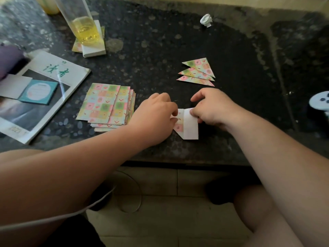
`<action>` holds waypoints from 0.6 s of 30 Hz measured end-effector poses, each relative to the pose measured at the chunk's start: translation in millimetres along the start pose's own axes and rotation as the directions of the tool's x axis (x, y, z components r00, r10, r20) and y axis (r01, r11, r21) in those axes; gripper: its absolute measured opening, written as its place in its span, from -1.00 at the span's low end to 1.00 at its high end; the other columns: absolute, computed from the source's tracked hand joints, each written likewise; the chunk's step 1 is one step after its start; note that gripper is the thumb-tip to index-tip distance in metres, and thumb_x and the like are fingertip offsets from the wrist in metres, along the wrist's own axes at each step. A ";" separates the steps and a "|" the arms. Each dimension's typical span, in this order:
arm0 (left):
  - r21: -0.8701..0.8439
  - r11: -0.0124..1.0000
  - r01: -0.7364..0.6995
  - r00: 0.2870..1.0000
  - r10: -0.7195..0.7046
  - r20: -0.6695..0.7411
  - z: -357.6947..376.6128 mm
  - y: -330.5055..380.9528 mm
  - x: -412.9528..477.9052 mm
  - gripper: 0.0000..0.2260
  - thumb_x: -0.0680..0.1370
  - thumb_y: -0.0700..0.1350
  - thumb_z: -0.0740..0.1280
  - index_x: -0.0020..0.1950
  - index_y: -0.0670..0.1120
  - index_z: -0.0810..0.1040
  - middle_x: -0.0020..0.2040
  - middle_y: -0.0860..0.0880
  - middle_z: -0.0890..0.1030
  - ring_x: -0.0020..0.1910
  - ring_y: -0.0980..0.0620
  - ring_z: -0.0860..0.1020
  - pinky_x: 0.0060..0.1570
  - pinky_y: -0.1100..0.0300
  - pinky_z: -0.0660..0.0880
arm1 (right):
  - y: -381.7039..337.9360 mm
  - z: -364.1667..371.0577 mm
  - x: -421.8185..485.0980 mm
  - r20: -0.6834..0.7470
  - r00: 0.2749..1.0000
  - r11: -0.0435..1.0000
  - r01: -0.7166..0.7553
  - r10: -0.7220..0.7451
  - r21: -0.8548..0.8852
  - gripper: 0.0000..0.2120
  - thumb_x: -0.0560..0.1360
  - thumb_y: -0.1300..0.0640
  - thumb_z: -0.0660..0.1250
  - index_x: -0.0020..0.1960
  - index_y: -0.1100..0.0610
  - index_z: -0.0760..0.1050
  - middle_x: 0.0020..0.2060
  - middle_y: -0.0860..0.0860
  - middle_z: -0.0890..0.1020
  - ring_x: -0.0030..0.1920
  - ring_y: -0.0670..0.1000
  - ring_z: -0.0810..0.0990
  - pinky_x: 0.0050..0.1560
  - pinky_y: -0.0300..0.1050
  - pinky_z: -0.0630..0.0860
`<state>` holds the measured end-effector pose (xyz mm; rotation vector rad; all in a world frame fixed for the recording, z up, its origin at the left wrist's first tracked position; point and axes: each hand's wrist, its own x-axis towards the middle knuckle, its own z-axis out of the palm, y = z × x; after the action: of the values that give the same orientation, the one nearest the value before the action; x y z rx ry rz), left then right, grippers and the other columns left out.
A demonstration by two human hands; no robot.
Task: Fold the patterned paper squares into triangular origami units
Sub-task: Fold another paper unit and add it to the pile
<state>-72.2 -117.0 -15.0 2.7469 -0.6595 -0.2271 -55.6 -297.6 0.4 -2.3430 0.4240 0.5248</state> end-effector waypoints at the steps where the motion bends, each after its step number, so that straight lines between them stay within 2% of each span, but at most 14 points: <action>1: -0.002 1.000 -0.028 0.999 0.028 -0.038 0.9 -1.3 -2.4 -0.78 0.63 0.01 0.32 0.25 0.01 0.60 0.23 0.04 0.49 0.25 -0.01 0.39 0.25 0.02 0.41 | 0.2 -0.1 -1.1 -0.002 1.000 0.998 -0.014 0.014 0.055 -0.70 0.53 0.23 0.45 0.15 -0.07 0.51 0.03 -0.01 0.62 -0.13 -0.03 0.70 -0.25 -0.12 0.60; 3: -0.029 0.997 -0.078 0.995 0.076 -0.070 3.6 -5.4 -6.3 -0.77 0.62 0.02 0.33 0.25 0.01 0.62 0.24 0.05 0.50 0.23 -0.01 0.39 0.25 0.03 0.40 | 0.4 2.0 -3.5 0.013 0.999 0.984 -0.053 0.052 0.170 -0.71 0.54 0.26 0.45 0.17 -0.04 0.54 -0.04 0.03 0.66 -0.24 -0.05 0.70 -0.35 -0.16 0.57; 6: -0.079 0.988 -0.136 0.990 0.133 -0.035 8.7 -15.0 -11.2 -0.72 0.58 0.10 0.39 0.26 0.06 0.61 0.25 0.11 0.49 0.23 0.04 0.38 0.26 0.15 0.38 | 3.2 7.6 -4.7 0.062 0.994 0.931 -0.104 0.087 0.349 -0.73 0.54 0.32 0.43 0.16 0.04 0.58 -0.12 0.09 0.68 -0.36 -0.07 0.63 -0.44 -0.20 0.50; 10: -0.134 0.970 -0.204 0.978 0.206 0.003 10.0 -24.4 -17.8 -0.54 0.48 0.17 0.49 0.33 0.08 0.57 0.30 0.14 0.48 0.33 0.11 0.33 0.35 0.19 0.34 | 2.6 6.3 -5.0 0.107 0.980 0.836 -0.201 0.170 0.511 -0.78 0.57 0.36 0.39 0.11 0.09 0.59 -0.07 0.14 0.68 -0.36 -0.05 0.64 -0.45 -0.22 0.52; 12: -0.154 0.965 -0.213 0.975 0.199 -0.102 10.3 -25.7 -18.3 -0.66 0.50 0.06 0.50 0.26 0.02 0.64 0.26 0.10 0.54 0.30 0.08 0.41 0.30 0.14 0.42 | 0.9 4.9 -7.1 0.169 0.969 0.768 -0.246 0.180 0.592 -0.79 0.57 0.39 0.37 0.12 0.13 0.58 -0.08 0.16 0.66 -0.41 -0.05 0.66 -0.45 -0.23 0.56; 14: -0.182 0.955 -0.234 0.955 0.191 -0.226 9.7 -26.3 -17.0 -0.85 0.53 -0.09 0.49 0.09 -0.07 0.71 0.14 0.04 0.64 0.20 0.04 0.53 0.23 0.10 0.49 | 0.6 3.9 -9.4 0.223 0.961 0.719 -0.272 0.166 0.639 -0.79 0.57 0.40 0.36 0.12 0.16 0.58 -0.07 0.19 0.67 -0.39 -0.03 0.69 -0.41 -0.21 0.59; 15: -0.191 0.952 -0.241 0.945 0.185 -0.269 9.0 -26.5 -16.1 -0.90 0.53 -0.13 0.48 0.02 -0.10 0.73 0.09 0.02 0.68 0.15 0.03 0.58 0.21 0.11 0.51 | 1.3 3.7 -10.2 0.232 0.959 0.724 -0.277 0.164 0.632 -0.80 0.58 0.40 0.36 0.11 0.16 0.58 -0.06 0.20 0.68 -0.35 -0.01 0.71 -0.38 -0.19 0.62; 16: -0.197 0.951 -0.240 0.940 0.176 -0.292 9.2 -27.3 -15.1 -0.92 0.53 -0.14 0.48 -0.01 -0.12 0.74 0.06 0.00 0.71 0.11 0.03 0.61 0.19 0.13 0.52 | 2.9 4.2 -10.9 0.208 0.965 0.770 -0.252 0.158 0.586 -0.81 0.57 0.39 0.36 0.09 0.15 0.59 -0.04 0.19 0.69 -0.29 0.00 0.73 -0.32 -0.15 0.65; 17: -0.199 0.952 -0.231 0.940 0.166 -0.300 9.2 -27.9 -14.1 -0.92 0.53 -0.15 0.48 -0.02 -0.13 0.74 0.04 -0.01 0.72 0.10 0.03 0.63 0.19 0.15 0.53 | 7.8 4.4 -10.5 0.121 0.985 0.870 -0.165 0.122 0.465 -0.82 0.56 0.36 0.38 0.08 0.12 0.60 -0.02 0.15 0.69 -0.21 0.00 0.74 -0.24 -0.12 0.67; 18: -0.201 0.955 -0.218 0.943 0.154 -0.294 9.5 -28.7 -13.0 -0.92 0.53 -0.16 0.49 -0.02 -0.13 0.74 0.05 -0.02 0.73 0.11 0.03 0.64 0.20 0.15 0.53 | 13.3 4.4 -10.2 -0.010 1.000 0.972 -0.018 0.020 0.234 -0.82 0.55 0.31 0.40 0.08 0.08 0.61 0.01 0.07 0.68 -0.11 -0.03 0.72 -0.14 -0.12 0.66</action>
<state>-73.9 -89.1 -32.3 2.4124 -0.7580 0.1156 -71.3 -302.5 -5.1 -2.1181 0.4872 0.4441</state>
